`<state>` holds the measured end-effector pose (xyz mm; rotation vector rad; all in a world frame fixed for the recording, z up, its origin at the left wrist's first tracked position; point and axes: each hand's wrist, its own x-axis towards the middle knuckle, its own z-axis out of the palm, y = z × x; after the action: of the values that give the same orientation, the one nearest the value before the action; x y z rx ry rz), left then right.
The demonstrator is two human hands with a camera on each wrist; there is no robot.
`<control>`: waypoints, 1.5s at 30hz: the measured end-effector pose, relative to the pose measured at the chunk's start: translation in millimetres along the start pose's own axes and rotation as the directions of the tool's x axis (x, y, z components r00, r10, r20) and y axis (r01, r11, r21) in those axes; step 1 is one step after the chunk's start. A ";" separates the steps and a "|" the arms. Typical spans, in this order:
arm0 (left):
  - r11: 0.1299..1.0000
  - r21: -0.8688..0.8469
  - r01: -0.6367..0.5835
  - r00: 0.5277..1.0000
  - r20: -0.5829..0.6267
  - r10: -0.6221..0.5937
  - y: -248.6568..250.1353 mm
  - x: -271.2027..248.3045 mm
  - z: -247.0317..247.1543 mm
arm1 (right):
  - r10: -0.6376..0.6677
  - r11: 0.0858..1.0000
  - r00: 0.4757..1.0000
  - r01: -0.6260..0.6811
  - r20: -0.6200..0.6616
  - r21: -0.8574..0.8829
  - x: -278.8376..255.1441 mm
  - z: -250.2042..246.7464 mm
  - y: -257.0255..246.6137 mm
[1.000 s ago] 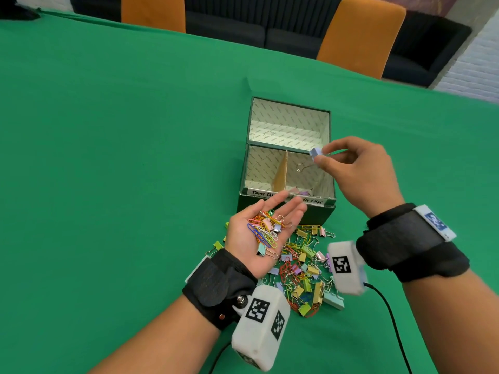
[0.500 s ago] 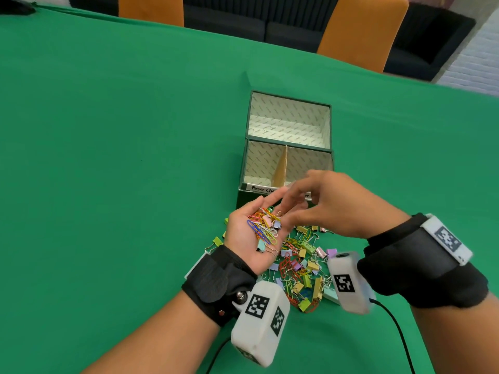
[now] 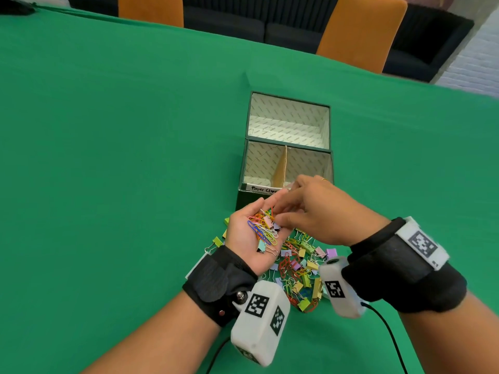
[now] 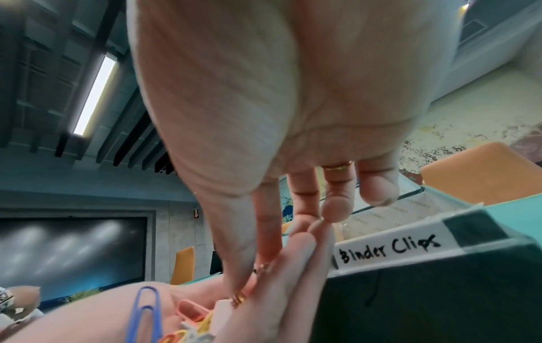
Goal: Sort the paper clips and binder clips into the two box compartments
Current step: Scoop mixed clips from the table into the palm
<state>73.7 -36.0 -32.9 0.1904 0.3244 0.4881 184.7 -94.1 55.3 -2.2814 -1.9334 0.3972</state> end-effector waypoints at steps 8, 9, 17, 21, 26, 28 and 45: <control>1.000 -0.014 -0.023 0.999 -0.045 0.022 1.2 -1.5 2.3 | 0.048 0.989 0.994 -0.034 -0.093 0.145 0.1 -8.1 -0.9; 1.000 -0.019 -0.024 0.999 -0.049 0.023 1.0 -1.0 2.1 | 0.059 0.984 0.994 -0.041 -0.097 0.171 -0.7 -10.3 -1.5; 0.999 -0.036 -0.017 0.999 -0.031 0.016 1.4 0.0 3.3 | 0.100 0.953 0.986 -0.056 -0.135 0.297 -2.7 -14.2 -2.5; 0.995 -0.094 -0.013 1.000 -0.006 0.012 0.4 1.1 2.0 | 0.112 0.962 0.982 -0.069 -0.152 0.265 -0.6 -15.7 2.8; 0.991 -0.130 0.037 0.999 0.031 -0.033 1.5 0.7 1.9 | 0.166 0.937 0.942 -0.058 -0.293 0.345 3.1 -24.3 18.6; 0.991 -0.123 0.043 0.999 0.032 -0.040 1.7 1.0 1.1 | 0.227 0.928 0.887 -0.071 -0.402 0.365 7.4 -26.8 26.5; 1.000 -0.003 -0.012 0.998 -0.060 0.012 2.1 0.8 0.3 | 0.014 0.994 0.998 -0.007 -0.069 0.105 -4.2 -19.2 2.8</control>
<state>73.5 -33.9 -32.3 0.1745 0.3807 0.5068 192.1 -97.4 73.4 -2.2104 -1.8245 0.4048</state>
